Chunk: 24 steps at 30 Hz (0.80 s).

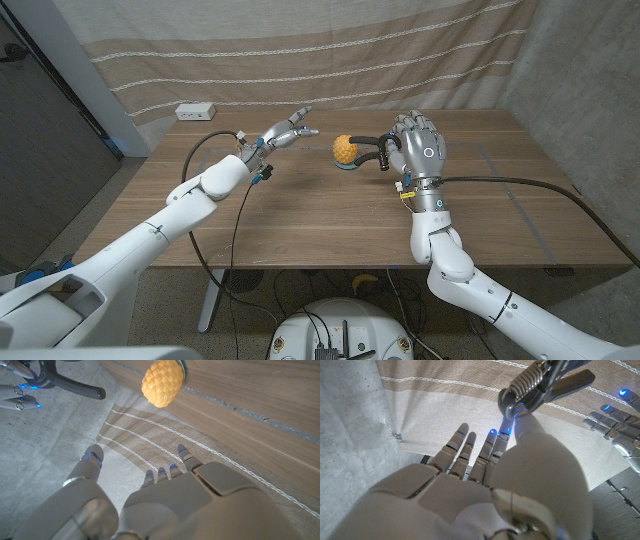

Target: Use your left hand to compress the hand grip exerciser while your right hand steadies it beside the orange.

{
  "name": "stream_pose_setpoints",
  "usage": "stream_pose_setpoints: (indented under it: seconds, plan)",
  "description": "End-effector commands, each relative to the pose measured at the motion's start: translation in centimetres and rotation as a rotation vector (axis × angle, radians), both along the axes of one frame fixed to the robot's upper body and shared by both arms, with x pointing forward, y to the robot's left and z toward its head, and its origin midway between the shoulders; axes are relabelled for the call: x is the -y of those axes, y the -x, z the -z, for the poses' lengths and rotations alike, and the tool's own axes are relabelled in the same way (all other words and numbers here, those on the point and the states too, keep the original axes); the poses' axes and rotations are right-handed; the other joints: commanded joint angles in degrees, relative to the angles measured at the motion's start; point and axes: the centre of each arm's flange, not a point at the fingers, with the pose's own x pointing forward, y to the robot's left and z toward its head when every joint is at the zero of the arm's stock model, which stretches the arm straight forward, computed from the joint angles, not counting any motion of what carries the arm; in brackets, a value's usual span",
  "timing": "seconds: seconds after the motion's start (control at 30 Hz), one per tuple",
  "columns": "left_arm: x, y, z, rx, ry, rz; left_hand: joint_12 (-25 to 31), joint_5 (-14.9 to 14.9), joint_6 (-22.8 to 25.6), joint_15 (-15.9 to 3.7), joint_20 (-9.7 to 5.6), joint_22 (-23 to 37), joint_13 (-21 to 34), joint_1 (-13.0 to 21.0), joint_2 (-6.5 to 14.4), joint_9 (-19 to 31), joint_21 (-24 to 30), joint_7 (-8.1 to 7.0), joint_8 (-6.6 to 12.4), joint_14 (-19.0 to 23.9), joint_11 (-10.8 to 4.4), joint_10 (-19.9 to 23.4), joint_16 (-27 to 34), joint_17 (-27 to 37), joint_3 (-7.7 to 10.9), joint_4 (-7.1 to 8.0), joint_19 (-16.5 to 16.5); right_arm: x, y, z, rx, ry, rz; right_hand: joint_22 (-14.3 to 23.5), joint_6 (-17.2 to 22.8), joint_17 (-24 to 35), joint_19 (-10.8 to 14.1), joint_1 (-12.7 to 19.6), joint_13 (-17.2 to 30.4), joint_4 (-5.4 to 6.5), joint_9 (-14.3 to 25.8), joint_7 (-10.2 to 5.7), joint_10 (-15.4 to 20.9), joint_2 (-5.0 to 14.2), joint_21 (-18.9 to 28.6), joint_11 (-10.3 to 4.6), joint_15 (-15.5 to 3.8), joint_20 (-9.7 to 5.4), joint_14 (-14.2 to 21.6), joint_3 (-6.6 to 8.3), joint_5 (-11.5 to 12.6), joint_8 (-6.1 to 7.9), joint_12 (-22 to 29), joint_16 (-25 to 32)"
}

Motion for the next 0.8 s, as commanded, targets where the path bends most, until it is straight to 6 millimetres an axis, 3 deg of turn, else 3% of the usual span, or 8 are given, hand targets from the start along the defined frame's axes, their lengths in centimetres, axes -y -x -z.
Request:
stream_pose_setpoints:
  seconds: [0.03,0.8]
  plan:
    - [1.1,1.7,-0.6,0.096,-0.086,-0.045,0.36,-0.2,-1.13,0.2,-0.11,0.19,0.2,0.63,-0.73,0.15,-0.4,-0.2,0.25,-0.52,0.08,-2.6,0.1,0.22,-0.28,-0.06,-0.41,-0.8,0.5,-1.0,0.005,0.027,0.014,0.12,1.11,0.16,-0.41,-0.59,0.1,0.48,1.4,-0.37,0.18,0.08,0.02,-0.61,-10.12,-0.14,-0.05,0.07,0.26,1.92,-0.2,-0.31]
    - [2.4,3.4,-1.5,0.242,-0.207,-0.122,0.33,0.35,-3.84,0.7,0.24,0.23,0.31,2.61,-3.44,0.21,-1.22,-1.08,0.35,-2.0,0.53,-4.16,0.02,0.3,-1.24,0.07,-1.86,-2.3,1.7,-3.7,0.048,0.076,0.038,0.09,1.38,-0.08,-0.6,-1.1,0.25,0.39,1.6,-0.34,-0.08,-0.04,-0.04,-0.68,-9.94,0.26,-0.26,0.39,0.47,2.03,-0.65,-0.85]
